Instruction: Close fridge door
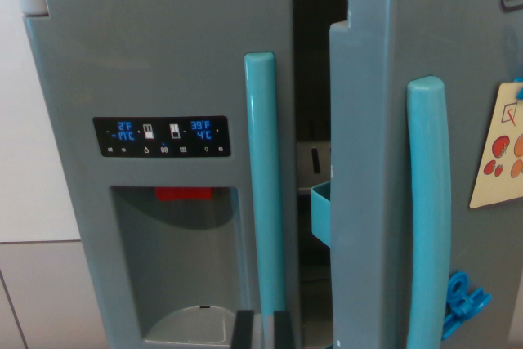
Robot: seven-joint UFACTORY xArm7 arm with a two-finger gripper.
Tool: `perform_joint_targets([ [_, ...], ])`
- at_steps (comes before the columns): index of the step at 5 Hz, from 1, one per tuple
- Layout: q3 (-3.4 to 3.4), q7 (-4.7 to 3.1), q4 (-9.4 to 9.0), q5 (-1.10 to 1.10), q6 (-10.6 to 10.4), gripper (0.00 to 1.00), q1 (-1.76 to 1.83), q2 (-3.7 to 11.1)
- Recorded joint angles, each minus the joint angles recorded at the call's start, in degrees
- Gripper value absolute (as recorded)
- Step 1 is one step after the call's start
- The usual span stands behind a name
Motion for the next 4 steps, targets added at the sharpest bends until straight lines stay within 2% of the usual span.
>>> perform_joint_targets([
  [2,0.0,0.0,0.0,0.0,0.0,1.0,0.0,0.0],
  [3,-0.79,0.0,0.0,0.0,0.0,1.0,-0.03,0.0],
  [4,-0.79,0.0,0.0,0.0,0.0,1.0,-0.03,0.0],
])
